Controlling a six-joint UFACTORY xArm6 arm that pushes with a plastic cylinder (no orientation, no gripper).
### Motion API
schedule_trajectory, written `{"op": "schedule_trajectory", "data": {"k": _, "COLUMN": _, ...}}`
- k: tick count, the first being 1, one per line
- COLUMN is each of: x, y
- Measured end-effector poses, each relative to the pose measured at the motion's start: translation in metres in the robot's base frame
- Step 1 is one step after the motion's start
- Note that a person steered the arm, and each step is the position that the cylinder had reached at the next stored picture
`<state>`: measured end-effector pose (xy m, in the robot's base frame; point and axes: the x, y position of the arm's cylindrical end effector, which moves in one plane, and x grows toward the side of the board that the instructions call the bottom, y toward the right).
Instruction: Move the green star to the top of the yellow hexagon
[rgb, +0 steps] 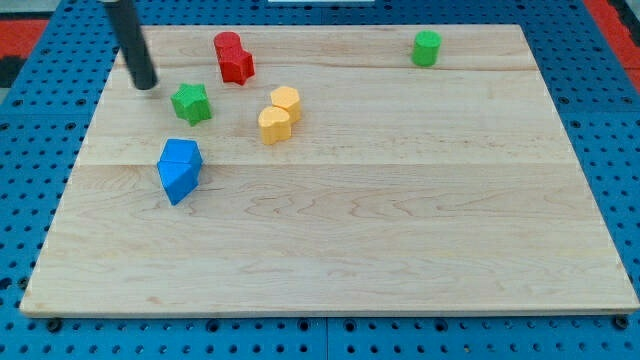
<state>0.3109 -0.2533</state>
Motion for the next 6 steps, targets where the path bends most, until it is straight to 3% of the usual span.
{"op": "schedule_trajectory", "data": {"k": 1, "x": 0.058, "y": -0.010}}
{"op": "schedule_trajectory", "data": {"k": 2, "x": 0.065, "y": 0.019}}
{"op": "schedule_trajectory", "data": {"k": 4, "x": 0.042, "y": 0.132}}
{"op": "schedule_trajectory", "data": {"k": 6, "x": -0.005, "y": 0.160}}
